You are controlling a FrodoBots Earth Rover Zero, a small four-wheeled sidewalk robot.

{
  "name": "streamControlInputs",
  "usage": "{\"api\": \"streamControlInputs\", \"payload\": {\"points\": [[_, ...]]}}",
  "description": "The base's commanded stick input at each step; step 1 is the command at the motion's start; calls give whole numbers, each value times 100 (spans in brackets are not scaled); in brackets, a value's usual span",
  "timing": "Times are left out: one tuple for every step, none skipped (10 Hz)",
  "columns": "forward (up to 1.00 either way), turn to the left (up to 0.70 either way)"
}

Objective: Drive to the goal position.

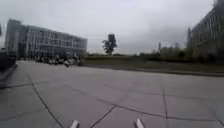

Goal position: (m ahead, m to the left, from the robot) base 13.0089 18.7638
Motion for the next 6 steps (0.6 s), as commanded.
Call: {"api": "streamControlInputs", "payload": {"points": [[70,35],[70,35],[70,35],[70,35],[70,35],[70,35]]}}
